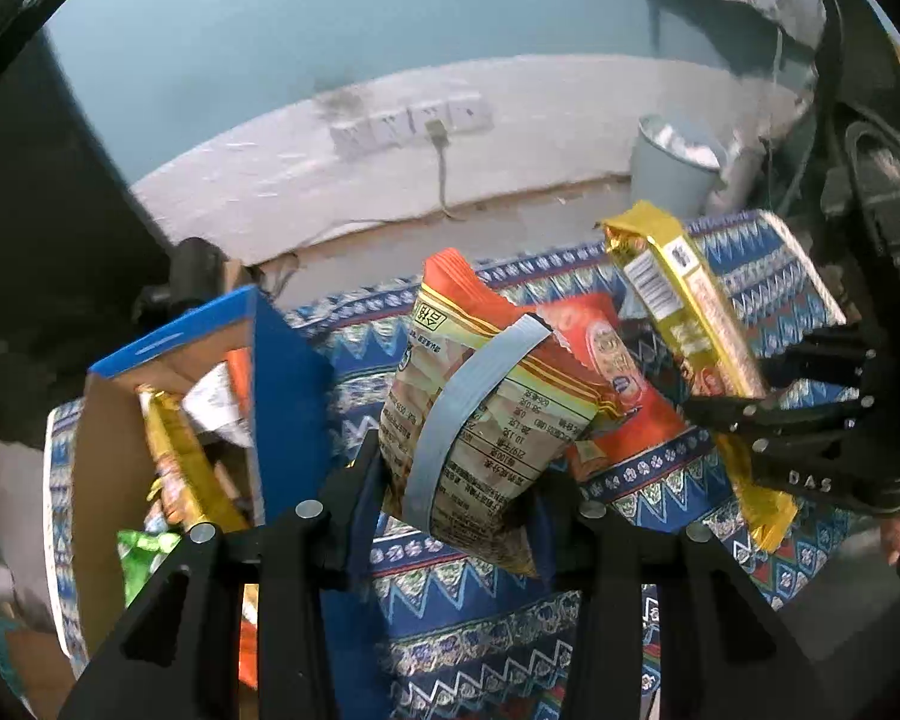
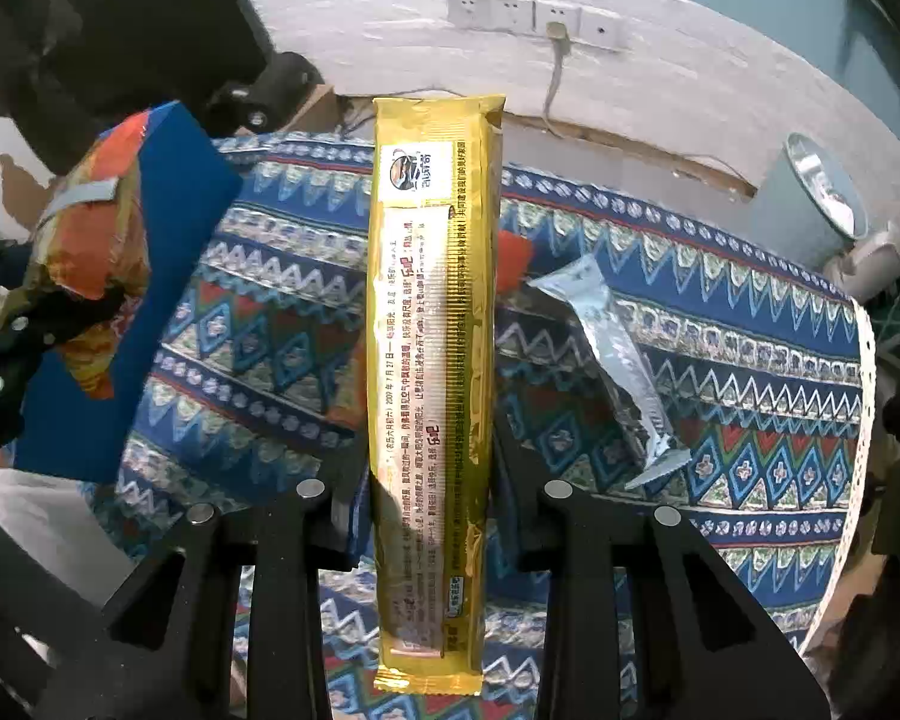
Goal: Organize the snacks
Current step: 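Carry both snacks over the box and open both grippers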
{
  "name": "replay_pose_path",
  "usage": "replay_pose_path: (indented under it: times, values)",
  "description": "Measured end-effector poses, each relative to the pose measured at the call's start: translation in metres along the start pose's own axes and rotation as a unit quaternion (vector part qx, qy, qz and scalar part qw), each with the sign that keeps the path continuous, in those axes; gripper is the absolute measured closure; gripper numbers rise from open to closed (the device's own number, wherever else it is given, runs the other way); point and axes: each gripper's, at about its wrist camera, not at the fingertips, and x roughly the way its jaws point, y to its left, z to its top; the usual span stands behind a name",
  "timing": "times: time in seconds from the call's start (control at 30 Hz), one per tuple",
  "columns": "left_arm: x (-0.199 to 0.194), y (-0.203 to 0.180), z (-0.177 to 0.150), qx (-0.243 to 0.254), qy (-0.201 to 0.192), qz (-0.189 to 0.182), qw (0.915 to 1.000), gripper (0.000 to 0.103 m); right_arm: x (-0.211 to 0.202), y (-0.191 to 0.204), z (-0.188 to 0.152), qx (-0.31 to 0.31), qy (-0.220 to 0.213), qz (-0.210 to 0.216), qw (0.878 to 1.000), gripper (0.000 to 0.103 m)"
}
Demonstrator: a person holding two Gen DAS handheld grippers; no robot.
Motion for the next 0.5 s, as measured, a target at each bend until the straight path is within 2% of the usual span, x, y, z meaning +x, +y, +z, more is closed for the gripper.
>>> replay_pose_path:
  times: [0.5]
  values:
    - [-0.04, 0.069, -0.018, -0.068, -0.042, 0.058, 0.9952, 0.061, -0.033, 0.085, 0.029, -0.059, -0.024, 0.046, 0.997, 0.072]
